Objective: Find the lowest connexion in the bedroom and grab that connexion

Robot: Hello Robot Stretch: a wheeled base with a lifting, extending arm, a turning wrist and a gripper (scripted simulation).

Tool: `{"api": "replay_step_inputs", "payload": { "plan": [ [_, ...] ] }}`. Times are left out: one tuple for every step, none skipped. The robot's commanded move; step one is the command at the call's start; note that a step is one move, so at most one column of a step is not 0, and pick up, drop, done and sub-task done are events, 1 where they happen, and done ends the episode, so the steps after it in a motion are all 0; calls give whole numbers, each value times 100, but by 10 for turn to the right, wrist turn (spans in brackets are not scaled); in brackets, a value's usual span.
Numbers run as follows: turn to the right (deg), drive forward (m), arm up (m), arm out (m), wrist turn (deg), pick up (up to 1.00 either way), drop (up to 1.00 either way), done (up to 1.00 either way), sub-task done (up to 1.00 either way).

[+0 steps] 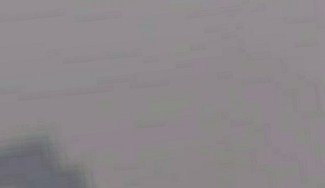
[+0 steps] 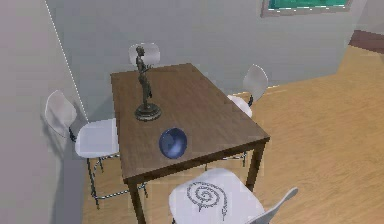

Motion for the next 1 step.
{"api": "replay_step_inputs", "payload": {
  "plan": [
    [0, 0, 0, 16, 0, 0, 0, 0, 0]
  ]
}}
